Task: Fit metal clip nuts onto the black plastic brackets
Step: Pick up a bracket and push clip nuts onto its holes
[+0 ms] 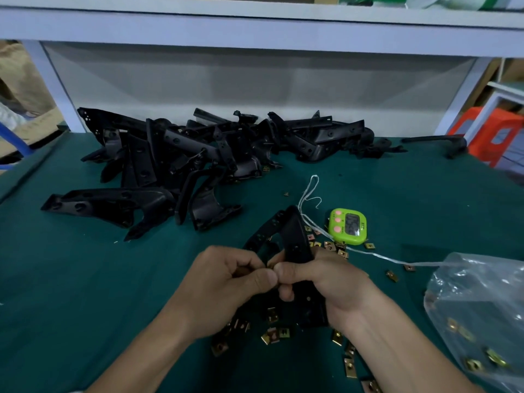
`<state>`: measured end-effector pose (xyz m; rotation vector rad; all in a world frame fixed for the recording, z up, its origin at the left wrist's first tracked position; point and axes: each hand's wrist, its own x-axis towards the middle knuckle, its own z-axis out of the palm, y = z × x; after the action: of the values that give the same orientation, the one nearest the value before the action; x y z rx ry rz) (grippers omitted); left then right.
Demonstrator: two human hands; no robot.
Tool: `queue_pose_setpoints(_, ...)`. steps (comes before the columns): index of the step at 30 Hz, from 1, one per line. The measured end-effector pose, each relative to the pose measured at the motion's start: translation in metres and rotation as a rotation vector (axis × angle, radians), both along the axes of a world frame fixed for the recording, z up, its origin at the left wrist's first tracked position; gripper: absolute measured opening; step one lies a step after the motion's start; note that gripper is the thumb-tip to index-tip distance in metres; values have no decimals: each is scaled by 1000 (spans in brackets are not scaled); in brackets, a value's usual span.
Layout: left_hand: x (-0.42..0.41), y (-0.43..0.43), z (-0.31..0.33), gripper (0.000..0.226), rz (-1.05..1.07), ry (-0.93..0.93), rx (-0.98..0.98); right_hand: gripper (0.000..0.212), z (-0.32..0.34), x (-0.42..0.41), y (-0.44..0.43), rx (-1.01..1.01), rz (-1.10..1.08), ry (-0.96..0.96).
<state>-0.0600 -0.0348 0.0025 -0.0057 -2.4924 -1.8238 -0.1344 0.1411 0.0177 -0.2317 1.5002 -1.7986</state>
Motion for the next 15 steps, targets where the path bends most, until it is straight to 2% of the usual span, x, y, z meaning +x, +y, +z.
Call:
queue_pose_setpoints(1, -1, 0, 0, 27, 17, 2, -7, 15, 0, 0, 0, 2, -8, -3)
queue_pose_setpoints(3, -1, 0, 0, 25, 28, 17, -26, 10, 0, 0, 0, -1, -18, -1)
queue_pose_setpoints(8, -2, -1, 2, 35, -62, 23, 17, 12, 1, 0, 1, 9, 0, 4)
queue_pose_setpoints(12, -2, -2, 0, 45, -107, -11, -19, 4, 1, 0, 1, 31, 25, -21)
queue_pose_setpoints(15, -2, -2, 3, 50, -160, -39, 38, 6, 0, 0, -1, 16, 55, -30)
